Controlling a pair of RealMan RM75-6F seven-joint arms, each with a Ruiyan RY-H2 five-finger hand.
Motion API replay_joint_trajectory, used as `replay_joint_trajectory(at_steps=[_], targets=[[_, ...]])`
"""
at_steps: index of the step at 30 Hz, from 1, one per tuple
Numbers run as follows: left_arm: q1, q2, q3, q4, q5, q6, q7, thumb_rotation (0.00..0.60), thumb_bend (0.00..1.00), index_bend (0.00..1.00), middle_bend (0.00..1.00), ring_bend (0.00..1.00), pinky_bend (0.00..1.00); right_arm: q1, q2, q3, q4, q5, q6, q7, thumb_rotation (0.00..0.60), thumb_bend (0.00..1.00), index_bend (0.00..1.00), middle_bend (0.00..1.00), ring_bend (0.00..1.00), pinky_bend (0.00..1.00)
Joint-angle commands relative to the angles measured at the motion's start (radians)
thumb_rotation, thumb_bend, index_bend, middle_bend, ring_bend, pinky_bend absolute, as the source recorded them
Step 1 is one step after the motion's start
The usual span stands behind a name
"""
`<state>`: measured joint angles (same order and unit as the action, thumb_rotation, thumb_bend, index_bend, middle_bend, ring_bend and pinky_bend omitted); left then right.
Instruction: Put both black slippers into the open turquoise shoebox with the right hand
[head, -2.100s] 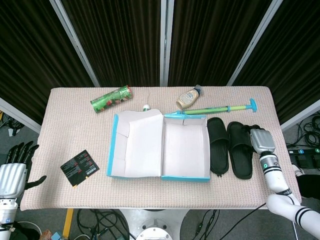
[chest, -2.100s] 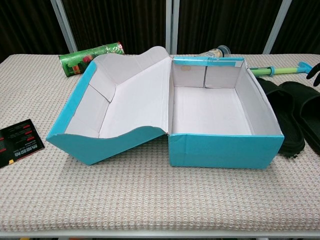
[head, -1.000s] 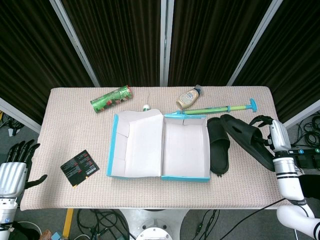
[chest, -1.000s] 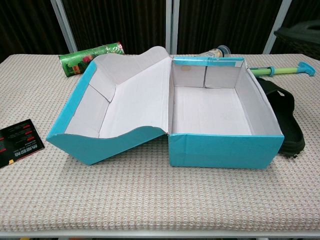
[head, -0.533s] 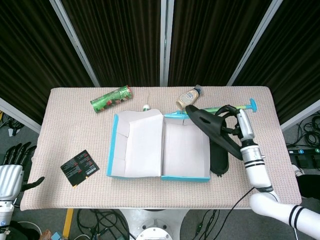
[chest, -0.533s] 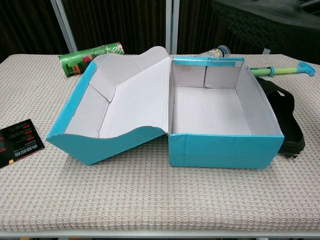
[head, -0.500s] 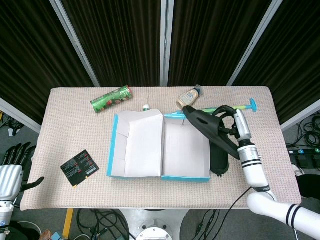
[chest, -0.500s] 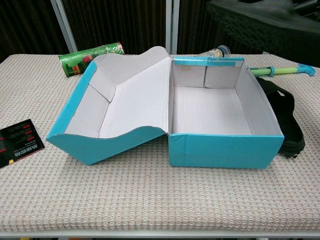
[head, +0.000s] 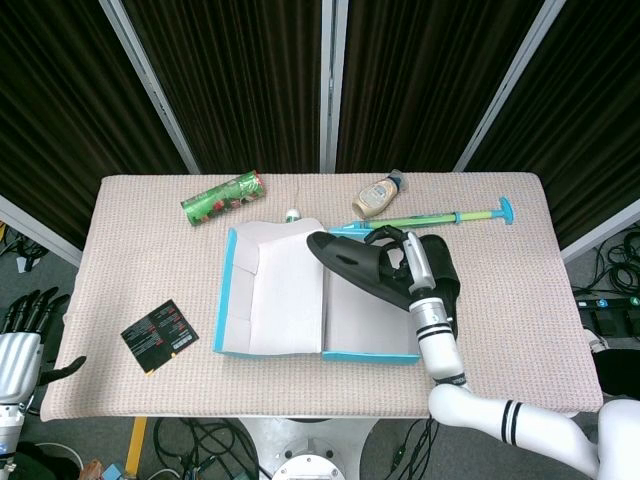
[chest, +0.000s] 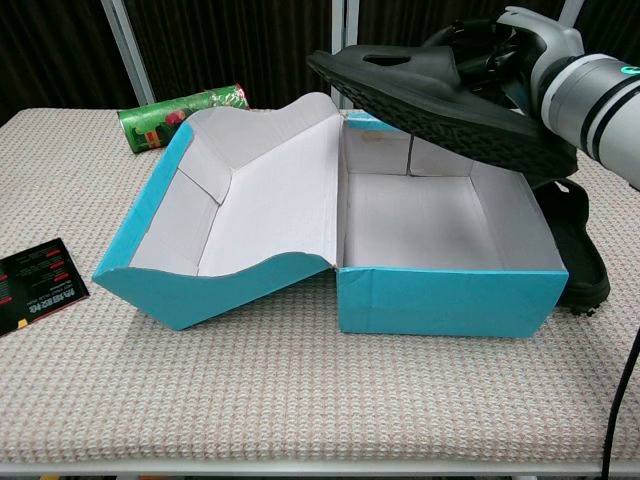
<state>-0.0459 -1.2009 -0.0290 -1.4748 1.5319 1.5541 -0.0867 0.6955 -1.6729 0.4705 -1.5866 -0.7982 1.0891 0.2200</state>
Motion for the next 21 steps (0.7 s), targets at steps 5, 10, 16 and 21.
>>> replay_joint_trajectory(at_steps=[5,10,16,21], targets=[[0.001,-0.006,0.003,0.016,0.0,-0.005,-0.02,0.6,0.06,0.14,0.06,0.02,0.09,0.01,-0.043,0.018,0.001,0.068,0.003,-0.03,0.6,0.36,0.37,0.34,0.23,0.42],[-0.001,-0.008,0.005,0.025,0.004,-0.01,-0.029,0.6,0.06,0.14,0.06,0.02,0.09,-0.003,-0.051,0.049,-0.022,0.13,-0.029,0.003,0.6,0.36,0.12,0.18,0.11,0.35],[-0.002,-0.01,0.005,0.033,0.007,-0.009,-0.038,0.6,0.06,0.14,0.06,0.02,0.09,-0.021,-0.019,0.057,-0.063,0.181,-0.109,0.031,0.6,0.36,0.0,0.01,0.0,0.27],[-0.003,-0.012,0.005,0.037,0.008,-0.01,-0.046,0.6,0.06,0.14,0.06,0.02,0.09,-0.022,0.003,0.062,-0.08,0.206,-0.17,0.05,0.6,0.34,0.0,0.0,0.0,0.25]])
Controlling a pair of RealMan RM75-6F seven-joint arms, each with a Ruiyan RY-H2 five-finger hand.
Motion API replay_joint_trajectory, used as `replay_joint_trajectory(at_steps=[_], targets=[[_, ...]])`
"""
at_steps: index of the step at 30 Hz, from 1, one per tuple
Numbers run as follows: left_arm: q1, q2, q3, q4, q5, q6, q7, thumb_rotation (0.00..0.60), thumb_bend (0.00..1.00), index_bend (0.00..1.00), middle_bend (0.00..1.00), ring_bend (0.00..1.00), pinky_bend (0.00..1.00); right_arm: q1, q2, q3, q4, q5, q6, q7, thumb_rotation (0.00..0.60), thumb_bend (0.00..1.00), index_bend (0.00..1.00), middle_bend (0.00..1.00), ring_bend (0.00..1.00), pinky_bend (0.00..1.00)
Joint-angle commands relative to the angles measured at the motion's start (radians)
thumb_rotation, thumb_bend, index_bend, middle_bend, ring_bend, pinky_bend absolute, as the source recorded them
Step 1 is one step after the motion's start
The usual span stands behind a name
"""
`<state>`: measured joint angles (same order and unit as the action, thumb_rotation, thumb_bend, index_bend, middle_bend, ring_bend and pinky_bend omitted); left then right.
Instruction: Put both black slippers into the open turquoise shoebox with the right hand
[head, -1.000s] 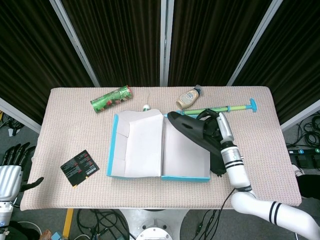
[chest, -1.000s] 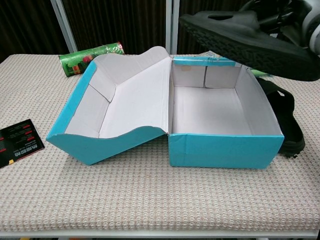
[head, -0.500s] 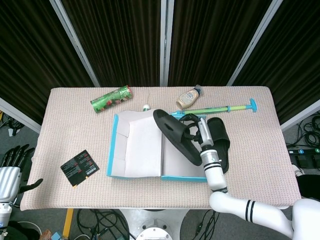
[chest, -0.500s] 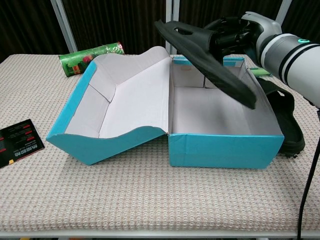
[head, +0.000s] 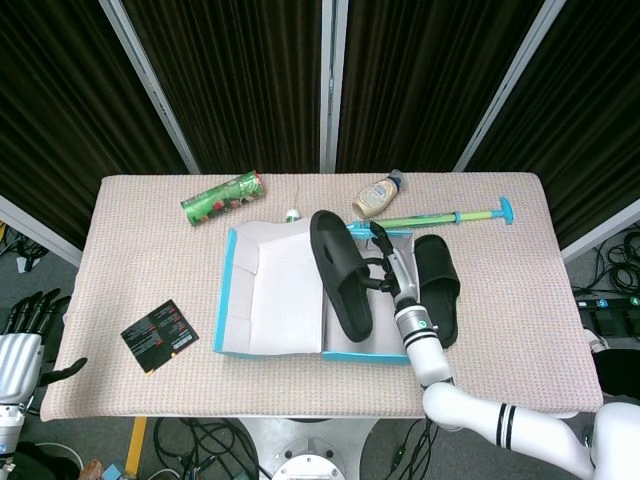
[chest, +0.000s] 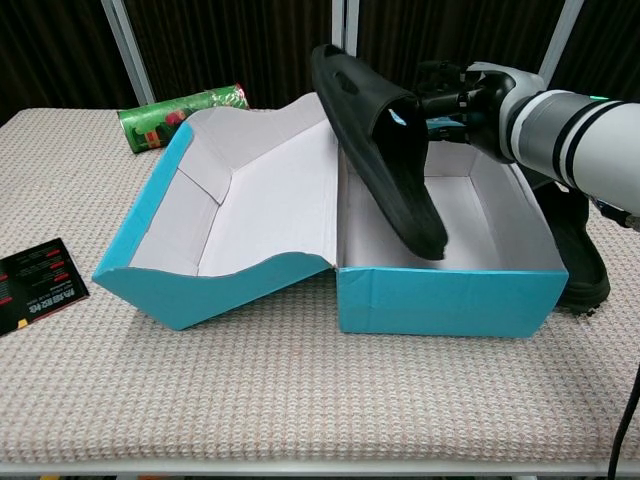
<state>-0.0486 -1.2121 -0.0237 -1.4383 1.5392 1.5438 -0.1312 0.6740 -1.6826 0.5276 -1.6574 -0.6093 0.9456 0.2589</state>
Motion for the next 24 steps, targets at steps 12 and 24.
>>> replay_joint_trajectory(at_steps=[12,24], targets=[[0.0,-0.005,0.001,0.012,0.005,0.003,-0.015,0.6,0.06,0.14,0.06,0.02,0.09,-0.013,0.091,-0.02,-0.051,0.041,-0.154,0.046,0.6,0.0,0.0,0.0,0.0,0.18],[-0.001,-0.007,0.002,0.02,0.005,0.0,-0.022,0.6,0.06,0.14,0.06,0.02,0.09,-0.07,0.141,-0.044,-0.09,-0.12,-0.074,0.055,0.6,0.0,0.0,0.0,0.0,0.16]])
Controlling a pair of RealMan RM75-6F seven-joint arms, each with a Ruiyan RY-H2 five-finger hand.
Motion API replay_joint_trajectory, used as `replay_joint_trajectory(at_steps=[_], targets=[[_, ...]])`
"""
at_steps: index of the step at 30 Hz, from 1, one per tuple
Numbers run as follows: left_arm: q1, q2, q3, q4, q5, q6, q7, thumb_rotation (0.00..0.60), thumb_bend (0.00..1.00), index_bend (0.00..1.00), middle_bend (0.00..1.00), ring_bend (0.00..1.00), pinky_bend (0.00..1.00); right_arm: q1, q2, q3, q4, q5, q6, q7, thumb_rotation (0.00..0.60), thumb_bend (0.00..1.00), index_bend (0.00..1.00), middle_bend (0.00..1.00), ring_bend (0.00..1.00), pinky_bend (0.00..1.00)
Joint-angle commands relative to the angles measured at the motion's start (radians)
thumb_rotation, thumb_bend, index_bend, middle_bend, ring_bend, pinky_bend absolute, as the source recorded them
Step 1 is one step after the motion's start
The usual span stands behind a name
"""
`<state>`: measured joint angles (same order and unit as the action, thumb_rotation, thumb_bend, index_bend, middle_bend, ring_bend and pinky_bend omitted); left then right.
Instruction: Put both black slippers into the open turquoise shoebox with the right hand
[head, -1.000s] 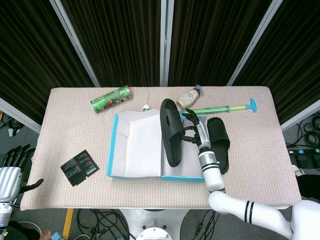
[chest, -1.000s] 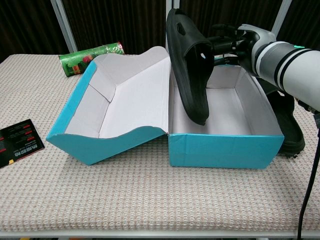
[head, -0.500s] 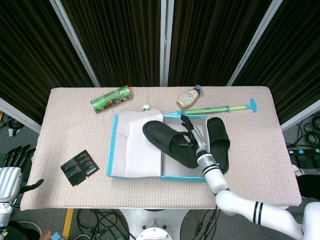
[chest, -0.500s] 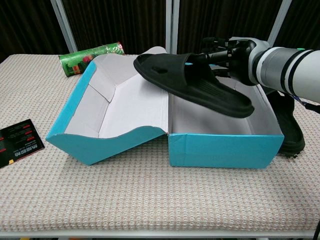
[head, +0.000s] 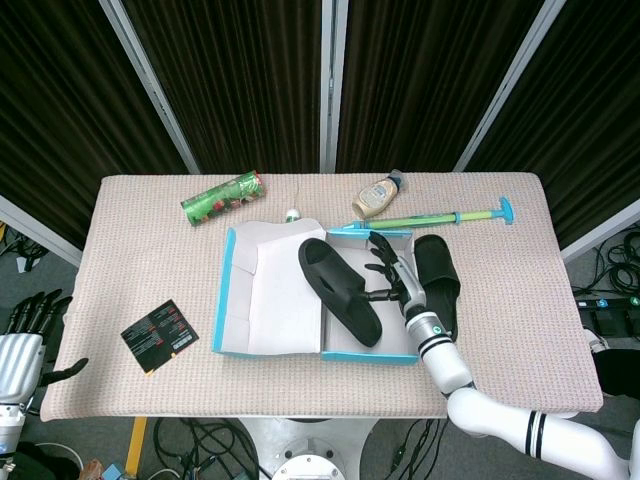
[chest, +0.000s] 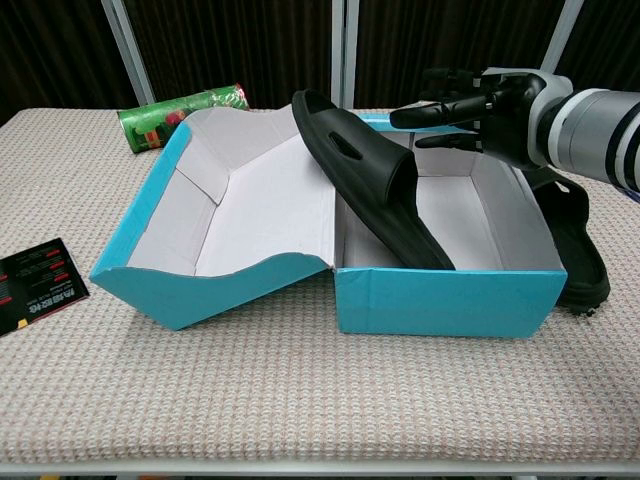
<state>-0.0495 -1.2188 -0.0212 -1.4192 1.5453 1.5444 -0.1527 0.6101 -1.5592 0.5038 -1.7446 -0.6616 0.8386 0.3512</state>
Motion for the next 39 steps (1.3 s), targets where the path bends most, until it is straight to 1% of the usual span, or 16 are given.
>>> replay_joint_trajectory(at_steps=[1,3,4,7,8,10,13,15,18,21,25,28,32,37,39], targets=[[0.0,0.001,0.0,0.001,-0.002,-0.002,-0.002,0.6,0.06,0.14,0.06,0.02,0.09,-0.002,0.037,-0.042,-0.004,-0.118,0.037,-0.077,0.6,0.0,0.0,0.0,0.0,0.16],[0.0,0.003,0.001,0.001,-0.002,-0.003,-0.001,0.6,0.06,0.14,0.06,0.02,0.09,0.013,0.078,-0.081,0.0,-0.207,0.034,-0.161,0.6,0.0,0.0,0.0,0.0,0.16],[0.0,0.004,0.001,0.001,-0.002,-0.002,0.0,0.6,0.06,0.14,0.06,0.02,0.09,0.026,0.107,-0.107,0.005,-0.265,0.035,-0.228,0.6,0.0,0.0,0.0,0.0,0.16],[0.002,0.006,0.0,-0.003,-0.002,0.002,0.001,0.6,0.06,0.14,0.06,0.02,0.09,0.06,0.174,-0.156,0.014,-0.384,0.042,-0.382,0.6,0.0,0.0,0.0,0.0,0.15],[0.003,0.007,0.0,-0.006,-0.003,0.003,0.003,0.6,0.06,0.14,0.06,0.02,0.09,0.071,0.194,-0.167,0.015,-0.409,0.036,-0.421,0.6,0.0,0.0,0.0,0.0,0.15],[0.004,0.009,0.0,-0.012,-0.003,0.003,0.008,0.6,0.06,0.14,0.06,0.02,0.09,0.095,0.245,-0.194,0.011,-0.464,-0.001,-0.476,0.6,0.0,0.0,0.0,0.0,0.14],[0.003,0.015,0.001,-0.023,0.0,0.002,0.02,0.6,0.06,0.14,0.06,0.02,0.09,0.142,0.298,-0.214,0.02,-0.524,-0.071,-0.515,0.6,0.0,0.0,0.0,0.0,0.12],[0.002,0.02,0.001,-0.032,0.002,0.004,0.027,0.6,0.06,0.14,0.06,0.02,0.09,0.172,0.312,-0.225,0.038,-0.562,-0.102,-0.544,0.6,0.0,0.0,0.0,0.0,0.1],[0.003,0.026,0.0,-0.047,0.002,0.006,0.038,0.6,0.06,0.14,0.06,0.02,0.09,0.219,0.303,-0.242,0.084,-0.614,-0.127,-0.592,0.6,0.0,0.0,0.0,0.0,0.08],[0.004,0.031,0.001,-0.058,0.0,0.006,0.046,0.6,0.06,0.14,0.06,0.02,0.09,0.256,0.275,-0.252,0.129,-0.621,-0.154,-0.601,0.6,0.0,0.0,0.0,0.0,0.08],[0.005,0.035,0.003,-0.066,-0.006,-0.001,0.05,0.6,0.06,0.14,0.06,0.02,0.09,0.295,0.214,-0.259,0.202,-0.612,-0.169,-0.596,0.6,0.0,0.0,0.01,0.0,0.08],[0.006,0.039,0.003,-0.069,-0.008,-0.004,0.05,0.6,0.06,0.14,0.06,0.02,0.09,0.319,0.173,-0.258,0.248,-0.606,-0.175,-0.578,0.6,0.0,0.0,0.03,0.0,0.08],[0.008,0.041,0.002,-0.07,-0.012,-0.002,0.05,0.6,0.06,0.14,0.06,0.02,0.09,0.345,0.138,-0.259,0.29,-0.617,-0.176,-0.555,0.6,0.0,0.0,0.06,0.0,0.08],[0.007,0.042,0.002,-0.071,-0.013,-0.006,0.052,0.6,0.06,0.14,0.06,0.02,0.09,0.37,0.102,-0.266,0.334,-0.611,-0.184,-0.54,0.6,0.0,0.0,0.08,0.0,0.08],[0.008,0.043,0.002,-0.072,-0.012,-0.004,0.051,0.6,0.06,0.14,0.06,0.02,0.09,0.378,0.088,-0.268,0.348,-0.602,-0.191,-0.534,0.6,0.0,0.03,0.09,0.0,0.08]])
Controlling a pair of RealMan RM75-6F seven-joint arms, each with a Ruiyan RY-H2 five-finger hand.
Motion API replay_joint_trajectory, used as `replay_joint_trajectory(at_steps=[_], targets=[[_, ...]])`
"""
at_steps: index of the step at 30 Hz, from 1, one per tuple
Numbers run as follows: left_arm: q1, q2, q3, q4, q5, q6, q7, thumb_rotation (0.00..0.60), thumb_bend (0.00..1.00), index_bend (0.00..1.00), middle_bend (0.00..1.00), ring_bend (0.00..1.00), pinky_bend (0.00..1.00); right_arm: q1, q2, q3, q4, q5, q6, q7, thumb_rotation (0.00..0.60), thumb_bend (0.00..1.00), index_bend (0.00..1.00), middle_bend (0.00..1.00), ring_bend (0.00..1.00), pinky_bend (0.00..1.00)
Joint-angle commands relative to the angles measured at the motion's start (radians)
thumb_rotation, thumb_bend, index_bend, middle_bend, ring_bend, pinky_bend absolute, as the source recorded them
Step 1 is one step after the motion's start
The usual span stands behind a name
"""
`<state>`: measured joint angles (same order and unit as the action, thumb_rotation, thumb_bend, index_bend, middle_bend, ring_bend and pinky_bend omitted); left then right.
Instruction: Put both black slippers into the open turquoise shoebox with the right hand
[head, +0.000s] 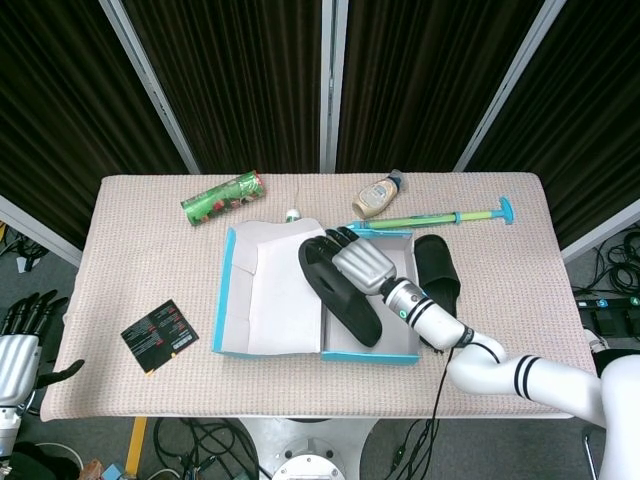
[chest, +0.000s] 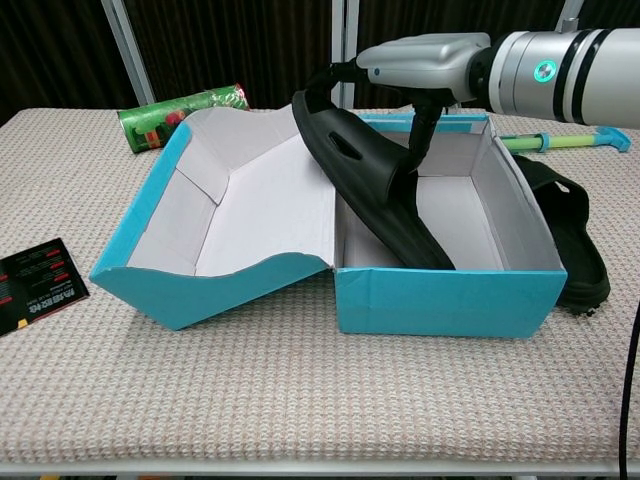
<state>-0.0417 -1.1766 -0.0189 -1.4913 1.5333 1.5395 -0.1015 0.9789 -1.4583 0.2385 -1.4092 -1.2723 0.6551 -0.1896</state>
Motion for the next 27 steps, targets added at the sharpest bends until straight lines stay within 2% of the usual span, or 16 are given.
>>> replay_joint_trajectory(at_steps=[1,5,9,11,15,20,27], targets=[[0.002,0.001,0.0,0.0,0.001,0.003,-0.002,0.6,0.06,0.14,0.06,0.02,0.09,0.015,-0.021,-0.005,0.022,0.015,-0.012,0.008,0.6,0.0,0.06,0.11,0.0,0.08],[0.005,0.002,0.001,0.003,0.002,0.008,-0.007,0.6,0.06,0.14,0.06,0.02,0.09,0.015,-0.049,-0.005,0.038,0.021,0.016,0.021,0.6,0.0,0.22,0.23,0.01,0.08],[0.008,-0.002,0.003,0.009,0.003,0.011,-0.014,0.6,0.06,0.14,0.06,0.02,0.09,-0.016,-0.067,0.01,0.039,0.044,0.079,0.072,0.6,0.0,0.44,0.38,0.12,0.11],[0.008,-0.004,0.003,0.014,0.004,0.008,-0.018,0.6,0.06,0.14,0.06,0.02,0.09,-0.038,-0.062,0.022,0.026,0.078,0.093,0.118,0.6,0.0,0.49,0.41,0.14,0.12],[0.007,-0.008,0.004,0.022,0.005,0.006,-0.023,0.6,0.06,0.14,0.06,0.02,0.09,-0.08,-0.039,0.055,-0.02,0.175,0.101,0.203,0.6,0.0,0.51,0.42,0.16,0.14],[0.002,-0.011,0.004,0.027,0.01,0.001,-0.025,0.6,0.06,0.14,0.06,0.02,0.09,-0.124,-0.019,0.105,-0.098,0.39,0.071,0.316,0.6,0.0,0.51,0.42,0.16,0.14],[-0.001,-0.013,0.002,0.027,0.014,0.004,-0.028,0.6,0.06,0.14,0.06,0.02,0.09,-0.141,-0.032,0.123,-0.138,0.594,0.045,0.385,0.6,0.0,0.5,0.41,0.16,0.12]])
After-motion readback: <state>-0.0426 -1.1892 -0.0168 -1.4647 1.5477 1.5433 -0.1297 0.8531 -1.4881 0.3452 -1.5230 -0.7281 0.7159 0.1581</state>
